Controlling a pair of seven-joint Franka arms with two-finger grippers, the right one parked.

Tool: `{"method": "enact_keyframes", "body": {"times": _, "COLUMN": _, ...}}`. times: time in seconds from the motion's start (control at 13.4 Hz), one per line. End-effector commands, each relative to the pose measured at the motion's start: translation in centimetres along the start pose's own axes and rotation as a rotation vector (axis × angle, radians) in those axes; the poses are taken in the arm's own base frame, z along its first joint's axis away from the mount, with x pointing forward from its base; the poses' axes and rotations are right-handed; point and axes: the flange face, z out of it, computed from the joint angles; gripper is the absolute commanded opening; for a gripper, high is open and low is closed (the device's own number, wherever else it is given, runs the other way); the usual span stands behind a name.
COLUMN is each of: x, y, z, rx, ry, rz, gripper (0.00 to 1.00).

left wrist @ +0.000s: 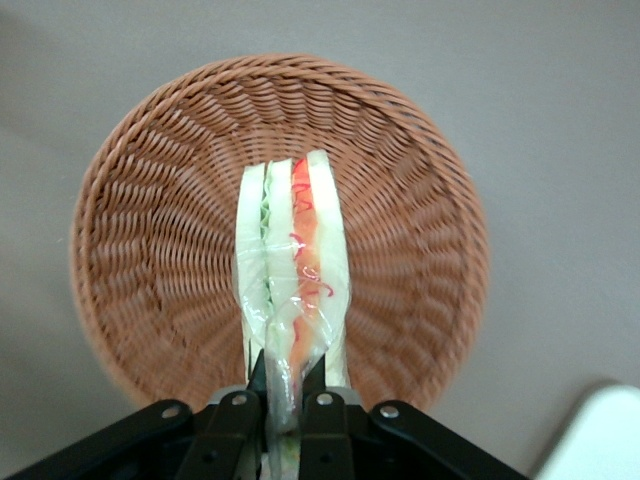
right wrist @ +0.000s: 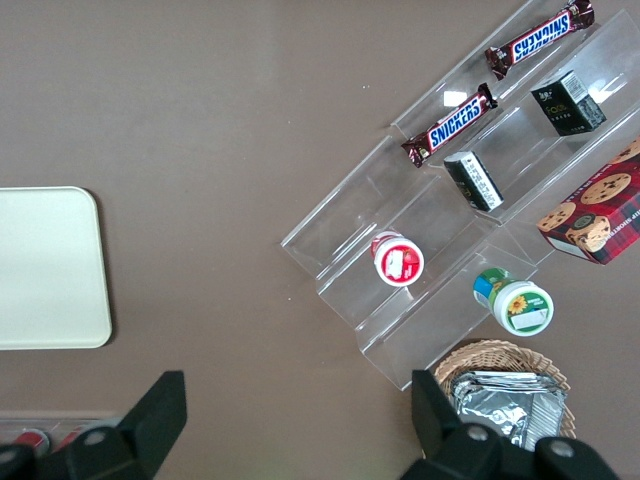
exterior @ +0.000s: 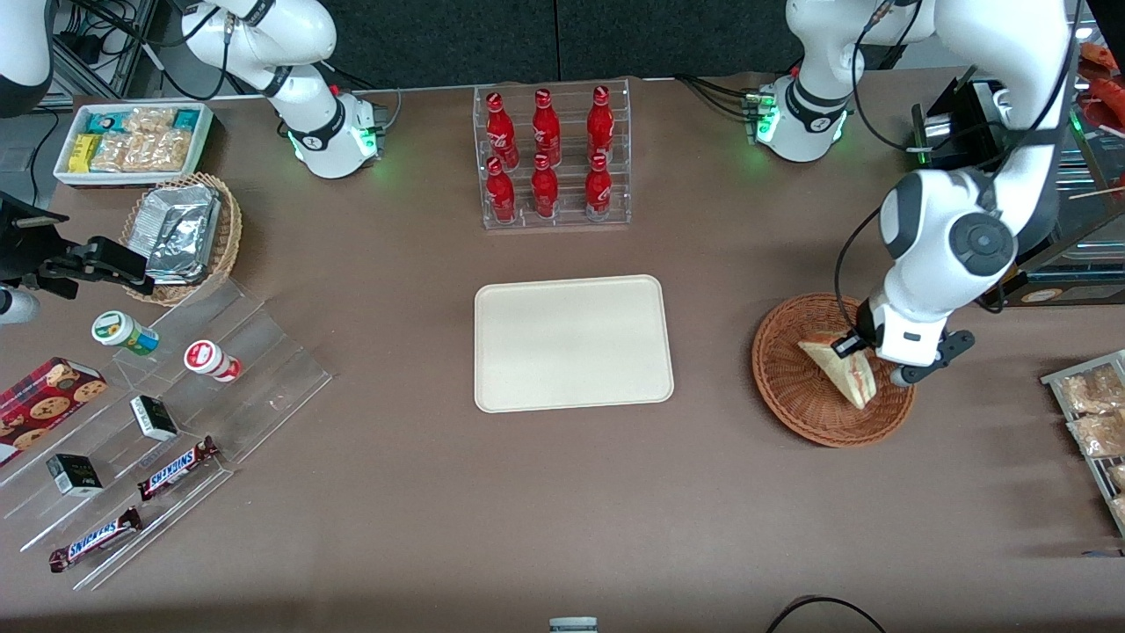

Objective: Place sandwich from basket to tray
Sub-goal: 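Lift the sandwich and carry it over the cream tray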

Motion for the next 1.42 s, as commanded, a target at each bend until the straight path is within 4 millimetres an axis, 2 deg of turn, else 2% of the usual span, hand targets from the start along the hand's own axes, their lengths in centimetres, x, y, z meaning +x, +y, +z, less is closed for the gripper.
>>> {"method": "enact_keyframes", "body": {"times": 0.0, "x": -2.2, "y": 4.6, "z": -6.5, "rx": 0.034, "ry": -0.009, "rz": 0.088, "gripper": 0.00}}
{"method": "enact_keyframes", "body": {"times": 0.07, "x": -3.6, "y": 6.8, "z": -8.1, "rx": 0.038, "ry": -0.010, "rz": 0.130, "gripper": 0.00}}
{"method": "enact_keyframes", "body": {"times": 0.3, "x": -9.0, "y": 12.9, "z": -10.2, "rx": 0.014, "ry": 0.020, "rz": 0.258, "gripper": 0.00}}
{"method": "enact_keyframes", "body": {"times": 0.45, "x": -12.1, "y": 17.2, "z": -9.6, "rx": 0.013, "ry": 0.017, "rz": 0.344, "gripper": 0.00}}
{"method": "enact_keyframes", "body": {"times": 0.67, "x": -16.6, "y": 23.4, "z": -6.5, "rx": 0.012, "ry": -0.009, "rz": 0.445, "gripper": 0.00}}
{"method": "enact_keyframes", "body": {"times": 0.82, "x": -20.0, "y": 27.9, "z": -3.4, "rx": 0.003, "ry": -0.062, "rz": 0.479, "gripper": 0.00}}
{"method": "enact_keyframes", "body": {"times": 0.9, "x": -21.6, "y": 29.4, "z": -1.5, "rx": 0.018, "ry": -0.069, "rz": 0.493, "gripper": 0.00}}
{"method": "enact_keyframes", "body": {"times": 1.05, "x": -22.2, "y": 31.6, "z": 0.2, "rx": -0.001, "ry": -0.052, "rz": 0.486, "gripper": 0.00}}
{"method": "enact_keyframes", "body": {"times": 1.2, "x": -24.4, "y": 33.7, "z": 2.6, "rx": -0.023, "ry": -0.034, "rz": 0.522, "gripper": 0.00}}
{"method": "enact_keyframes", "body": {"times": 1.35, "x": -25.0, "y": 35.2, "z": 5.4, "rx": -0.067, "ry": 0.002, "rz": 0.498, "gripper": 0.00}}
